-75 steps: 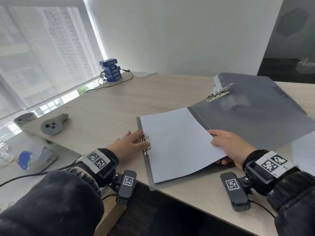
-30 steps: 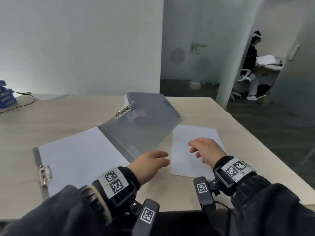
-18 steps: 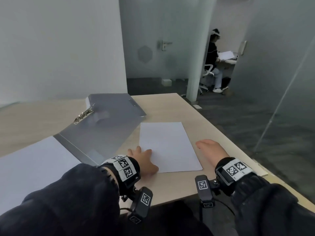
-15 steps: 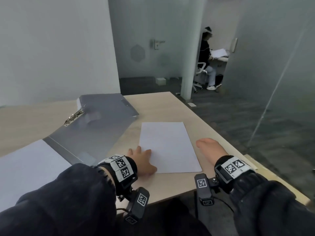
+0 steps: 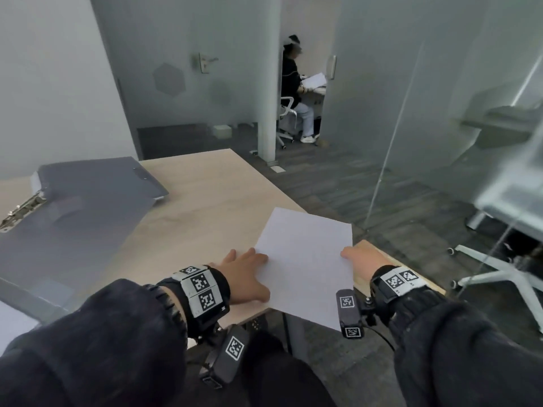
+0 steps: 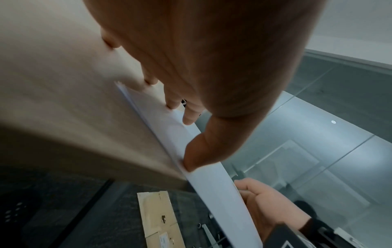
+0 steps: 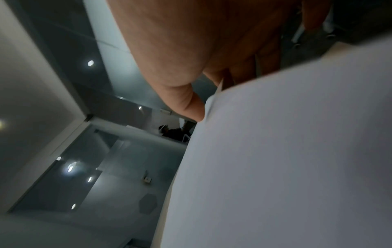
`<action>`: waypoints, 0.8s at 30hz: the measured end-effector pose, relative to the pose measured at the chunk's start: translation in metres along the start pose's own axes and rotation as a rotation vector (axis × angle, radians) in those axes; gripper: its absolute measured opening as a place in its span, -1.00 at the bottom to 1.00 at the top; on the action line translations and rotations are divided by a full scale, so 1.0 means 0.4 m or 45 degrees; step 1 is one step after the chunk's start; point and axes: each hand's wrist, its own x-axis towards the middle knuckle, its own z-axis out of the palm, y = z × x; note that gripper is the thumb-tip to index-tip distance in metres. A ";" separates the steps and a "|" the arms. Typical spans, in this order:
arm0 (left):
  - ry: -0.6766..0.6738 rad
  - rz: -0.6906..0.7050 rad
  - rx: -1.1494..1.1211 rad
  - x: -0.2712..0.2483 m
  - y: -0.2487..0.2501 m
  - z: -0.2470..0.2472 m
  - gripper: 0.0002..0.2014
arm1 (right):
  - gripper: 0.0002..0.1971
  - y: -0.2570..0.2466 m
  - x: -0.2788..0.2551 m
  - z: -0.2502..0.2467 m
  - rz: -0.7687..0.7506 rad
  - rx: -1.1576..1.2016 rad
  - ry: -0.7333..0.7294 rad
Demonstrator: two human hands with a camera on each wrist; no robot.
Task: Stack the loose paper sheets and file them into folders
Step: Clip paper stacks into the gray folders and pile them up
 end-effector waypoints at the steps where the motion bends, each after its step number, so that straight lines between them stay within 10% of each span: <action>1: -0.004 0.027 -0.013 0.005 0.004 0.004 -0.05 | -0.58 0.015 0.011 -0.006 0.017 0.074 -0.007; 9: 0.235 0.024 -0.565 0.022 -0.015 -0.014 -0.13 | -0.83 -0.082 -0.083 -0.048 -0.351 0.288 0.254; 14: 0.540 -0.002 -1.356 0.003 -0.086 -0.059 -0.23 | -0.81 -0.198 -0.163 -0.004 -0.520 0.793 -0.015; 17: 0.635 0.080 -1.711 -0.039 -0.115 -0.090 -0.72 | -0.80 -0.255 -0.197 0.033 -0.604 0.959 -0.118; 24: 0.910 0.273 -1.795 -0.144 -0.203 -0.174 -0.80 | -0.85 -0.384 -0.249 0.091 -0.699 1.204 -0.430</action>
